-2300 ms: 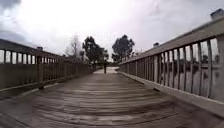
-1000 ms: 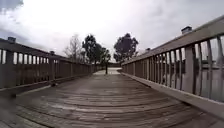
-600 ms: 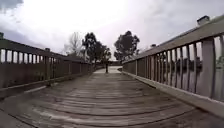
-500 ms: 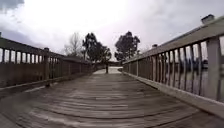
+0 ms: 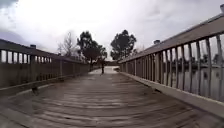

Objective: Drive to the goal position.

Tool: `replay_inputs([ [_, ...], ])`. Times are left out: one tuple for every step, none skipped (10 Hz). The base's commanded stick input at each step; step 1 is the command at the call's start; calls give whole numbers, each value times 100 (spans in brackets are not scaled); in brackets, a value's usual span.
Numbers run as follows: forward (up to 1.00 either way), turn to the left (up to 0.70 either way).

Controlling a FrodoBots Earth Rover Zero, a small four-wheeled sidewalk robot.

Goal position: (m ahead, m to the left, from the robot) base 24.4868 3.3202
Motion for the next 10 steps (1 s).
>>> replay_inputs([
  [70,0],
  [70,0],
  [70,0],
  [70,0],
  [70,0],
  [70,0],
  [70,0],
  [70,0],
  [70,0],
  [70,0],
])
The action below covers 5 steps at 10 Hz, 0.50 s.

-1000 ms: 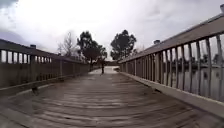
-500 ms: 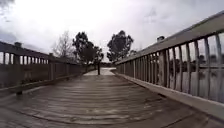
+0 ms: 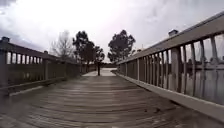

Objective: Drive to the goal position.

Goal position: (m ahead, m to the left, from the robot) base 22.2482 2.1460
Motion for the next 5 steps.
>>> replay_inputs([
  [70,0],
  [70,0],
  [70,0],
  [70,0],
  [70,0],
])
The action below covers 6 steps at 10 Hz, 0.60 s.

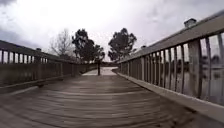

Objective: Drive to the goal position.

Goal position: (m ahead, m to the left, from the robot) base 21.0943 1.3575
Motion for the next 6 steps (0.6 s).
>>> replay_inputs([
  [70,0],
  [70,0],
  [70,0],
  [70,0],
  [70,0],
  [70,0],
])
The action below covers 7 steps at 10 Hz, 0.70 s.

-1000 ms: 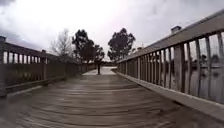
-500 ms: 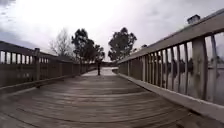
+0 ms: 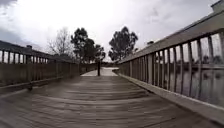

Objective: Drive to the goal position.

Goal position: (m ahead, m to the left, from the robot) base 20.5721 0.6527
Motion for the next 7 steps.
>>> replay_inputs([
  [70,0],
  [70,0],
  [70,0],
  [70,0],
  [70,0],
  [70,0],
  [70,0],
])
